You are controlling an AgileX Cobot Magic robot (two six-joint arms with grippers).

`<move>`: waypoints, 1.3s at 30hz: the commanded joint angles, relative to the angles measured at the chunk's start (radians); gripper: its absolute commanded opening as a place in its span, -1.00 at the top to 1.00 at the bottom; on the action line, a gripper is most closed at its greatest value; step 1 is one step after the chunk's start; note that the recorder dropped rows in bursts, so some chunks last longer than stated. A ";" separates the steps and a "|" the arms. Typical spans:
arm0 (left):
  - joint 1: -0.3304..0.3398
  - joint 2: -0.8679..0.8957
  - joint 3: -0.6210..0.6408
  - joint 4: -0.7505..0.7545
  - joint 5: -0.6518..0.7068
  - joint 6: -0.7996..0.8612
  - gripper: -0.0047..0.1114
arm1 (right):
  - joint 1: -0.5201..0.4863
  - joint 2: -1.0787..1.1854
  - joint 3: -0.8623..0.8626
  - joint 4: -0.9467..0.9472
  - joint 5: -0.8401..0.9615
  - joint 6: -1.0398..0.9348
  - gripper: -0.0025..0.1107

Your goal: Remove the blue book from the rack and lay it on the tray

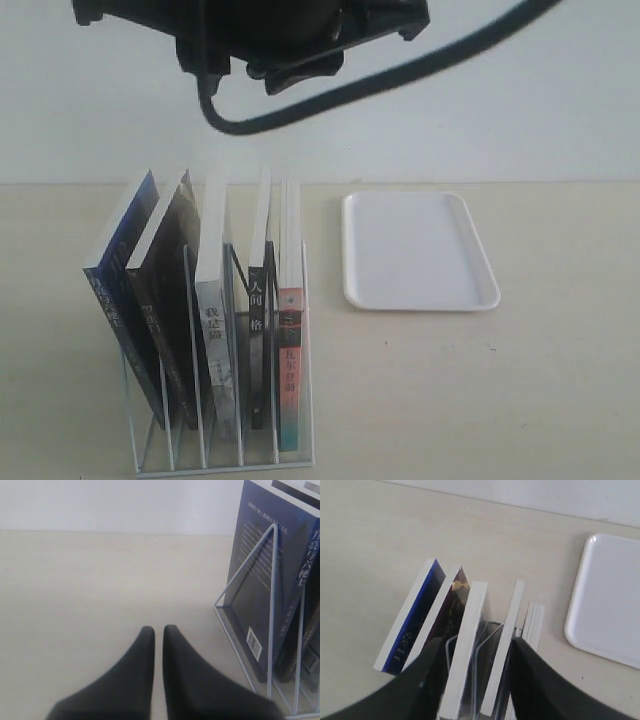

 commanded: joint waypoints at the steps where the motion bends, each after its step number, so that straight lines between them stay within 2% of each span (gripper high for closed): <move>1: 0.004 -0.004 0.004 0.003 -0.004 -0.009 0.82 | 0.053 -0.017 -0.006 0.001 -0.046 -0.020 0.24; 6: 0.004 -0.004 0.004 0.003 -0.004 -0.009 0.82 | 0.095 -0.012 -0.006 0.016 -0.144 -0.014 0.24; 16: 0.004 -0.004 0.004 0.003 -0.004 -0.009 0.82 | 0.100 0.128 -0.169 0.132 -0.064 -0.108 0.24; 23: 0.004 -0.004 0.004 0.003 -0.004 -0.009 0.82 | 0.112 0.243 -0.305 0.091 0.036 -0.134 0.24; 29: 0.004 -0.004 0.004 0.003 -0.004 -0.009 0.82 | 0.112 0.314 -0.309 -0.034 0.053 -0.077 0.24; 39: 0.004 -0.004 0.004 0.003 -0.004 -0.009 0.82 | 0.050 0.403 -0.309 -0.016 0.041 -0.021 0.24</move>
